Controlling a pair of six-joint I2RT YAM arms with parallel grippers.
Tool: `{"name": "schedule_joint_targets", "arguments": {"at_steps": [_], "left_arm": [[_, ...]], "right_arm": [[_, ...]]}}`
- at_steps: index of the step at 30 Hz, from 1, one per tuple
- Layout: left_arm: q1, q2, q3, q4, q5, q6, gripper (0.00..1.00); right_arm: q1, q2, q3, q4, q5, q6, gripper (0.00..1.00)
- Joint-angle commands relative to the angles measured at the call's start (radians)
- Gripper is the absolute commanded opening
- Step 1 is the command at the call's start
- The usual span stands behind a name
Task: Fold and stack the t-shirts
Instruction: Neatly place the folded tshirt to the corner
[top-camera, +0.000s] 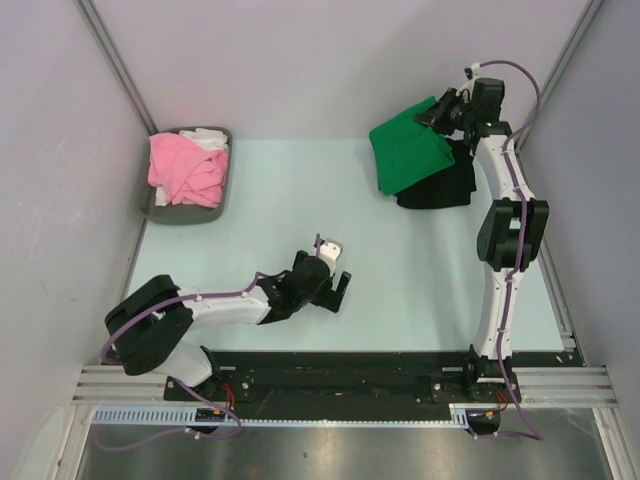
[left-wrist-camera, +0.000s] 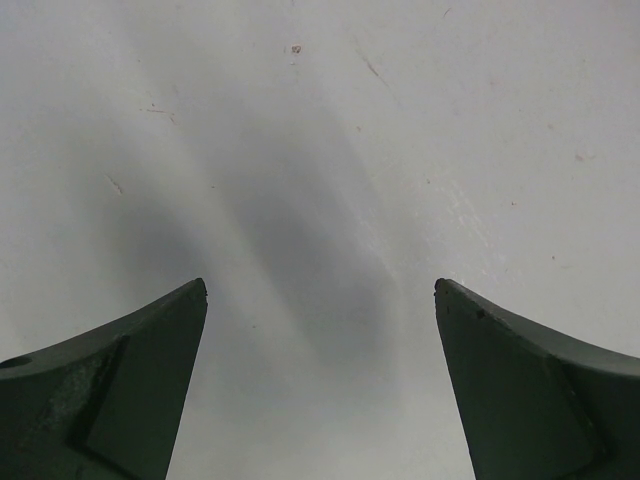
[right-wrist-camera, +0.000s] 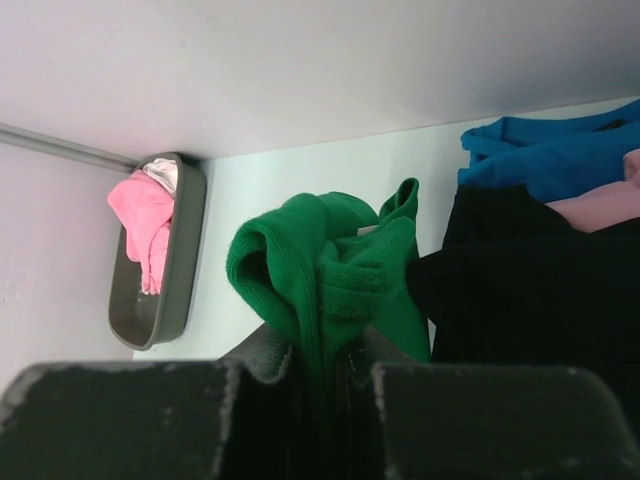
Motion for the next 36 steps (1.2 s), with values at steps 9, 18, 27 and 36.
{"name": "schedule_joint_targets", "arguments": {"at_steps": [9, 18, 27, 36], "left_arm": [[-0.003, 0.020, 0.039, 0.043, 0.024, -0.025, 1.00], [-0.003, 0.018, 0.039, 0.036, 0.021, -0.025, 0.99], [-0.003, 0.017, 0.026, 0.029, 0.015, -0.026, 1.00], [-0.003, 0.035, 0.035, 0.023, 0.009, -0.009, 1.00]], "right_arm": [[-0.069, -0.129, 0.062, 0.082, -0.070, 0.049, 0.00], [-0.105, -0.117, -0.052, 0.140, -0.086, 0.075, 0.00], [-0.149, 0.067, 0.000, 0.142, -0.073, 0.058, 0.00], [-0.172, 0.259, 0.203, 0.053, 0.005, 0.009, 0.00]]}}
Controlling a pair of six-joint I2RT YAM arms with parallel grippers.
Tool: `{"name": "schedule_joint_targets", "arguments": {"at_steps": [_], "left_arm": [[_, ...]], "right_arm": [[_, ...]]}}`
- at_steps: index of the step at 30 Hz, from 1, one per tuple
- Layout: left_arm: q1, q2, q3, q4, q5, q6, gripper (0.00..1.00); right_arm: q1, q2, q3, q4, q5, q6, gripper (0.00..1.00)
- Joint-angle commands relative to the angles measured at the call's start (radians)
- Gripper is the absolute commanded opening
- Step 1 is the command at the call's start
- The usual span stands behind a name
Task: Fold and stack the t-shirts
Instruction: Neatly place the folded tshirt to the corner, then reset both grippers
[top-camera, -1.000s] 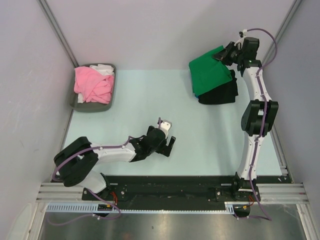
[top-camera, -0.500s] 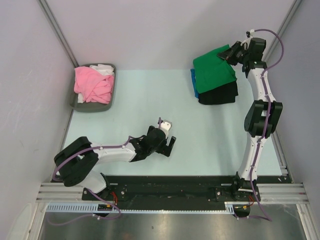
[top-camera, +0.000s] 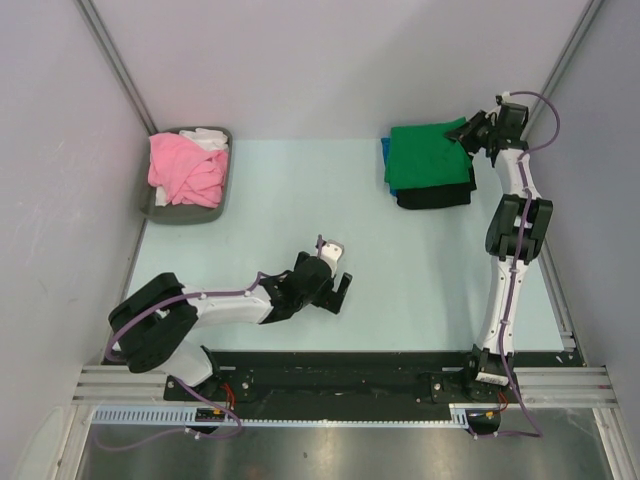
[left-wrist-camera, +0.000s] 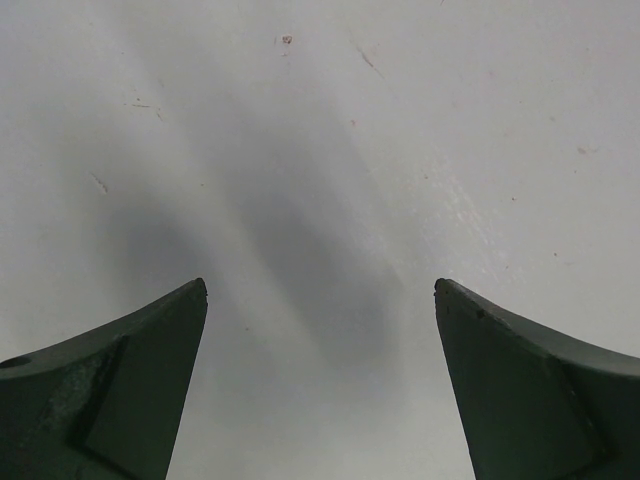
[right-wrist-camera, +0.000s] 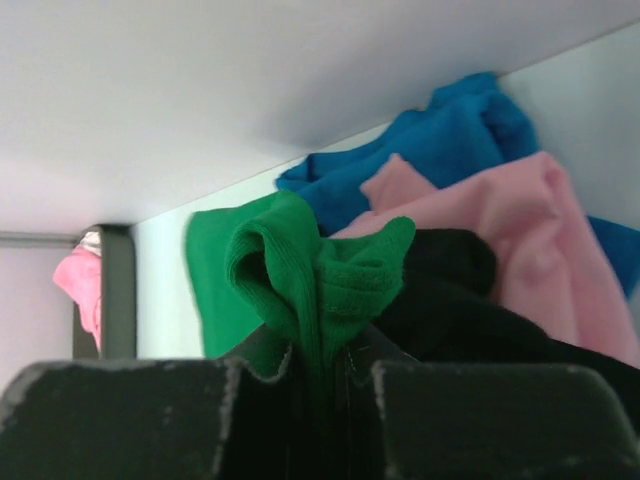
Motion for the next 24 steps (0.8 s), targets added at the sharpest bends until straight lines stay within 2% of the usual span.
{"name": "schedule_joint_targets", "arguments": {"at_steps": [1, 8, 9, 11, 12, 13, 19, 22, 23, 24], "left_arm": [[-0.003, 0.012, 0.032, 0.018, 0.006, -0.012, 1.00], [-0.003, -0.020, 0.034, 0.041, 0.055, -0.049, 1.00], [-0.003, -0.019, 0.042, 0.035, 0.060, -0.049, 1.00], [-0.003, -0.011, 0.060, 0.032, 0.074, -0.057, 1.00], [-0.003, -0.011, 0.063, 0.035, 0.084, -0.057, 1.00], [-0.003, -0.010, 0.066, 0.038, 0.092, -0.064, 1.00], [-0.003, 0.000, 0.055, 0.063, 0.120, -0.094, 1.00], [-0.003, -0.020, 0.054, 0.055, 0.095, -0.098, 1.00], [0.000, -0.028, 0.058, 0.038, 0.080, -0.106, 1.00], [0.004, -0.034, 0.063, 0.031, 0.074, -0.110, 1.00]], "right_arm": [[-0.005, 0.017, 0.089, -0.016, 0.070, -0.065, 0.00], [-0.025, 0.059, 0.130, -0.049, 0.219, -0.152, 0.01], [-0.028, 0.062, 0.131, -0.046, 0.222, -0.152, 0.12], [-0.034, 0.076, 0.133, -0.045, 0.249, -0.155, 0.46], [-0.038, 0.080, 0.135, -0.043, 0.265, -0.161, 0.89], [-0.039, 0.082, 0.136, -0.048, 0.294, -0.169, 0.99], [-0.054, 0.059, 0.141, -0.086, 0.491, -0.238, 1.00], [-0.058, -0.010, 0.096, -0.114, 0.690, -0.277, 1.00], [-0.058, -0.037, 0.072, -0.112, 0.813, -0.280, 1.00], [-0.058, -0.112, -0.003, -0.097, 0.865, -0.280, 1.00]]}}
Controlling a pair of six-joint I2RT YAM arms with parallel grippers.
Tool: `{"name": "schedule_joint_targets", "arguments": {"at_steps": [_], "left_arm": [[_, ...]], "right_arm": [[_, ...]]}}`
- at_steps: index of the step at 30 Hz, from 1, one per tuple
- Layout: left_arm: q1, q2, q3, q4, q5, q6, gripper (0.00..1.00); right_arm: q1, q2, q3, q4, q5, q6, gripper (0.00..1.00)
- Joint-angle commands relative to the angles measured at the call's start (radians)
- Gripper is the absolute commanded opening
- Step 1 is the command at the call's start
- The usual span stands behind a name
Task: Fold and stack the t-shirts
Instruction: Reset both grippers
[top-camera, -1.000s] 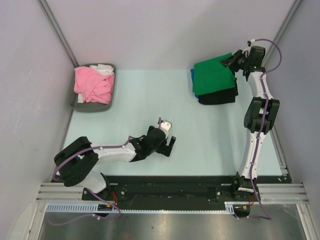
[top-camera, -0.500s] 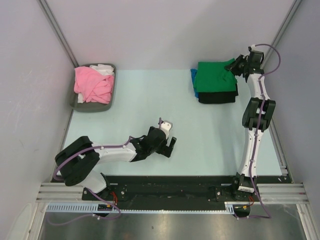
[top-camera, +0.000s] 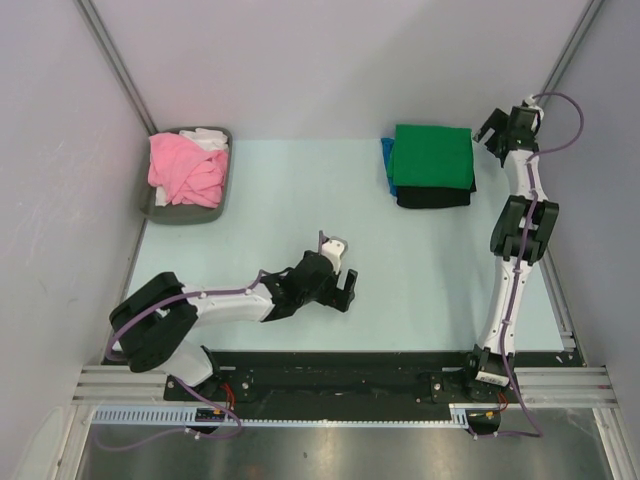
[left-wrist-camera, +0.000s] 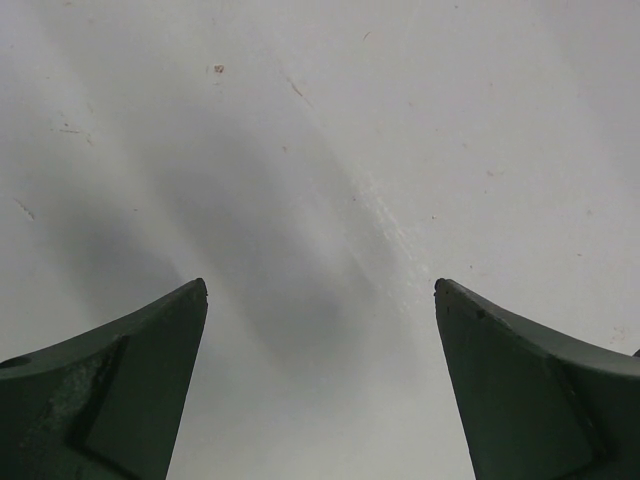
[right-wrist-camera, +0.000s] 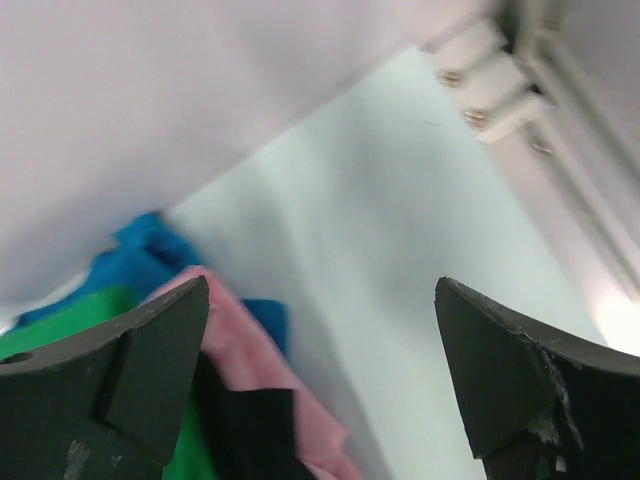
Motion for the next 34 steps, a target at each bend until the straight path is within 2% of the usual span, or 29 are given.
{"name": "schedule_joint_targets", "arguments": {"at_steps": [1, 4, 6, 7, 8, 9, 10, 12, 13, 15, 16, 18, 22, 24, 26, 29, 32, 34], "left_arm": [[0.010, -0.051, 0.039, -0.012, -0.009, -0.056, 1.00], [0.052, -0.047, 0.096, -0.079, 0.041, -0.066, 1.00], [0.075, -0.048, 0.142, -0.125, 0.023, -0.083, 1.00], [0.082, -0.057, 0.151, -0.125, 0.026, -0.079, 1.00], [0.084, -0.070, 0.151, -0.116, 0.019, -0.071, 1.00], [0.084, -0.096, 0.153, -0.110, 0.008, -0.065, 1.00], [0.087, -0.108, 0.168, -0.124, -0.012, -0.063, 1.00], [0.093, -0.129, 0.206, -0.188, -0.055, -0.071, 1.00], [0.101, -0.126, 0.278, -0.298, -0.083, -0.082, 1.00], [0.107, -0.122, 0.341, -0.377, -0.142, -0.080, 1.00], [0.107, -0.129, 0.373, -0.424, -0.168, -0.080, 1.00], [0.109, -0.172, 0.386, -0.453, -0.247, -0.077, 0.99], [0.125, -0.270, 0.380, -0.487, -0.304, -0.050, 1.00], [0.127, -0.336, 0.369, -0.489, -0.381, -0.051, 1.00], [0.135, -0.404, 0.341, -0.478, -0.422, -0.060, 1.00], [0.152, -0.471, 0.324, -0.463, -0.399, -0.048, 1.00], [0.152, -0.493, 0.343, -0.512, -0.443, -0.042, 1.00], [0.152, -0.499, 0.346, -0.527, -0.446, -0.025, 1.00]], "right_arm": [[-0.003, -0.214, -0.129, 0.015, 0.388, -0.056, 1.00], [0.006, -0.413, -0.334, 0.095, 0.479, -0.030, 1.00], [0.020, -0.571, -0.434, 0.164, 0.436, -0.006, 1.00], [0.026, -0.626, -0.558, 0.201, 0.357, 0.007, 1.00], [0.044, -0.680, -0.608, 0.248, 0.328, 0.007, 1.00], [0.058, -0.794, -0.661, 0.268, 0.309, 0.002, 1.00], [0.075, -0.844, -0.748, 0.290, 0.315, -0.021, 1.00], [0.170, -0.956, -0.833, 0.328, 0.419, -0.025, 1.00], [0.209, -1.042, -0.888, 0.330, 0.480, -0.018, 1.00], [0.352, -1.087, -0.892, 0.264, 0.575, -0.013, 1.00], [0.397, -1.111, -0.886, 0.229, 0.674, -0.015, 1.00], [0.520, -1.138, -0.886, 0.118, 0.735, 0.024, 1.00], [0.733, -1.211, -0.990, 0.095, 0.887, -0.028, 1.00], [0.840, -1.231, -1.022, 0.063, 0.950, -0.030, 1.00], [0.898, -1.228, -1.030, -0.008, 1.020, -0.012, 1.00], [1.003, -1.217, -1.042, -0.090, 1.111, 0.016, 1.00], [1.067, -1.231, -1.080, -0.120, 1.032, 0.008, 1.00], [1.104, -1.254, -1.113, -0.101, 1.056, 0.033, 1.00]]}}
